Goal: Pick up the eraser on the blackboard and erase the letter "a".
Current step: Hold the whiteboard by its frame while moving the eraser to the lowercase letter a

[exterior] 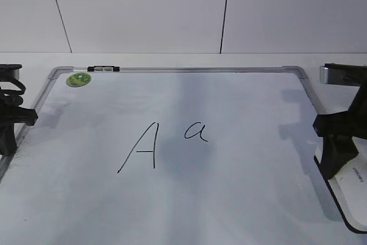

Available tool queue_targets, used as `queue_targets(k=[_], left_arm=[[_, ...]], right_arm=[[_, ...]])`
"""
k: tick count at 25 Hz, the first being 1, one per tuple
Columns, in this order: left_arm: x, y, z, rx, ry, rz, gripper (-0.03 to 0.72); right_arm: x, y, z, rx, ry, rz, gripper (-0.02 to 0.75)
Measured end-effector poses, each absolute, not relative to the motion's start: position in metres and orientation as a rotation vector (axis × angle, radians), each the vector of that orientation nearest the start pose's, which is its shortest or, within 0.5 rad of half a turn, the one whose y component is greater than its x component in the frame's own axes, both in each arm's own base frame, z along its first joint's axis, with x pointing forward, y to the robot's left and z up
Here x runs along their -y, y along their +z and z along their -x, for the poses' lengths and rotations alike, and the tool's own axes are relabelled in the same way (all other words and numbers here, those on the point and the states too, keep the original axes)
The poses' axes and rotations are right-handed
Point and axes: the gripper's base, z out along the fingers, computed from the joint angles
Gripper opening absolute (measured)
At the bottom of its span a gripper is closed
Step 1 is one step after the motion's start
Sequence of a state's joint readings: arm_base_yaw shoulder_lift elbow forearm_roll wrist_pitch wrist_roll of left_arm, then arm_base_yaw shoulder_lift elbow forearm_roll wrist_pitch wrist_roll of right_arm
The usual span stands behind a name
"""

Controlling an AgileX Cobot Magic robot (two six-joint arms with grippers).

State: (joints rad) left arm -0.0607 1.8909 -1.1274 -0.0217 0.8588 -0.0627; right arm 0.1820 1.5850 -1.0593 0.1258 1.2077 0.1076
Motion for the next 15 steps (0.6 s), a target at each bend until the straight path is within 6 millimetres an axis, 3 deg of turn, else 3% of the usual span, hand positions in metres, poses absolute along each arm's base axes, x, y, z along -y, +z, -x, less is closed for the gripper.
queue_targets(k=[10,15], left_arm=[[0.022,0.147,-0.337,-3.110,-0.032,0.027,0.017],[0.022,0.147,-0.337,-3.110,-0.032,0.027,0.017]], right_arm=[[-0.062,0.228,-0.266,-3.229,0.188,0.076,0.560],[-0.080,0.226,-0.278,-3.224,0.169,0.196,0.560]])
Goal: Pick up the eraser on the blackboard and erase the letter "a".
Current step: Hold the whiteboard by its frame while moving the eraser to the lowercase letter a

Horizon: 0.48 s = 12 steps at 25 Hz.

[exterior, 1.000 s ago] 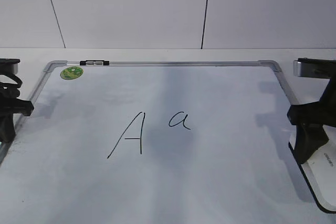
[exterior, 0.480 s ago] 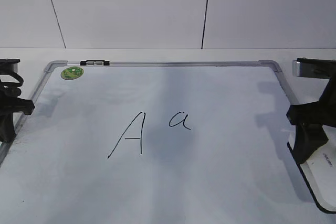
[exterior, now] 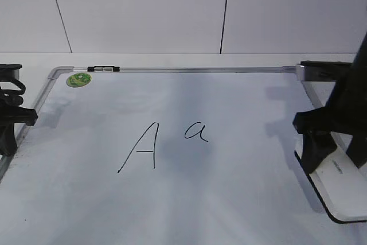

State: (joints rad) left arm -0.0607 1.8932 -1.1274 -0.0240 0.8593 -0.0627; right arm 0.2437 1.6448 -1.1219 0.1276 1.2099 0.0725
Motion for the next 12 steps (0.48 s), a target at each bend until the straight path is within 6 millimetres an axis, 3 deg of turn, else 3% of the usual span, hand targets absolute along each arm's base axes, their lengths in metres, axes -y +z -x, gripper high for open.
queue_targets(k=[12], left_arm=[[0.022,0.147,-0.337,-3.110,-0.032,0.027,0.017]], right_arm=[[-0.131,0.244,-0.341,-3.060,0.108,0.391,0.560]])
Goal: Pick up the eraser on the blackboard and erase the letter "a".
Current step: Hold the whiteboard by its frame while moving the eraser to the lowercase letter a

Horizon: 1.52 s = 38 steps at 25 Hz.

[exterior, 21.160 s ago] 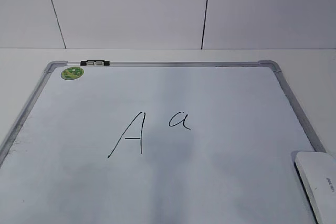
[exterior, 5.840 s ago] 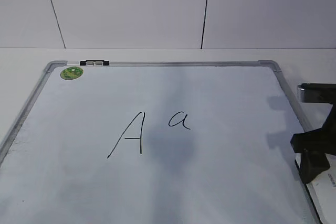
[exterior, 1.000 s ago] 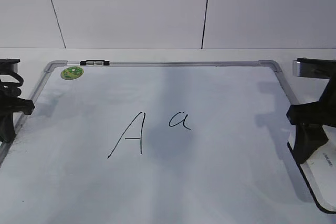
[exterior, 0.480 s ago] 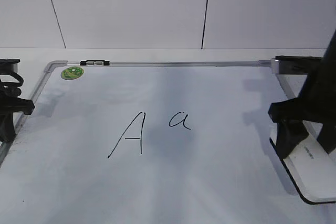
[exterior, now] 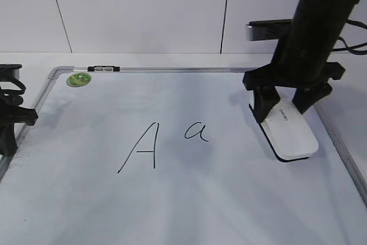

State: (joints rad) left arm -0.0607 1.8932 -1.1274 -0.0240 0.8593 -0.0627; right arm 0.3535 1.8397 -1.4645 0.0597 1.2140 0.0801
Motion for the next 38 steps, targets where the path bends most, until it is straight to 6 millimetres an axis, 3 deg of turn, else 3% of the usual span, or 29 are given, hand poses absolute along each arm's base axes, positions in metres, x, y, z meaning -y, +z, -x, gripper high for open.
queue_targets(k=[7,12,20,27,38], left_arm=[[0.022,0.147,-0.337,-3.111,-0.032,0.027,0.017],[0.022,0.147,-0.337,-3.111,-0.032,0.027,0.017],[0.022,0.147,-0.337,-3.111,-0.034,0.029,0.017],[0.022,0.147,-0.337,-3.111,-0.034,0.029,0.017],[0.022,0.147,-0.337,-3.112,-0.037,0.031,0.017]], right_arm=[[-0.172,0.224,-0.360,-3.049,0.096,0.520,0.560],[-0.190,0.215,-0.367,-3.043,0.096,0.568,0.560],[-0.197,0.205,-0.379,-3.045,0.113,0.568,0.559],[-0.201,0.210,-0.385,-3.021,0.139,0.566,0.560],[-0.205,0.191,-0.388,-3.066,0.157,0.563,0.559]])
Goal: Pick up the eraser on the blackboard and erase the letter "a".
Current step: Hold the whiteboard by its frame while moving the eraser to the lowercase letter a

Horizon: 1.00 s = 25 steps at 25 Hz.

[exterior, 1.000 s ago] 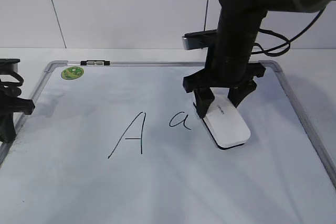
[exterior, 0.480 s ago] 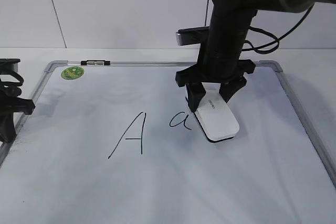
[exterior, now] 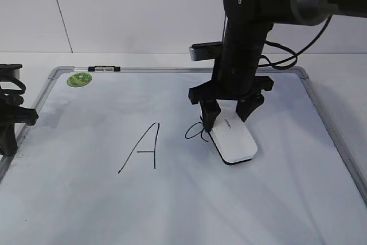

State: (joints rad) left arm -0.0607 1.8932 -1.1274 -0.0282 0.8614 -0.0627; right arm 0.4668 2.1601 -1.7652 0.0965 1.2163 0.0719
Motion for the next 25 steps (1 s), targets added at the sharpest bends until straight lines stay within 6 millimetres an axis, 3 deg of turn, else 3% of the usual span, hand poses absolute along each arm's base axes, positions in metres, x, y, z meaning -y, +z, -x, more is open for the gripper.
queue_targets(k=[9,25], left_arm=[[0.022,0.147,-0.337,-3.114,-0.037,0.031,0.017],[0.022,0.147,-0.337,-3.114,-0.037,0.031,0.017]], right_arm=[[-0.211,0.193,-0.399,-3.033,0.184,0.556,0.560],[-0.215,0.180,-0.402,-3.064,0.196,0.567,0.559]])
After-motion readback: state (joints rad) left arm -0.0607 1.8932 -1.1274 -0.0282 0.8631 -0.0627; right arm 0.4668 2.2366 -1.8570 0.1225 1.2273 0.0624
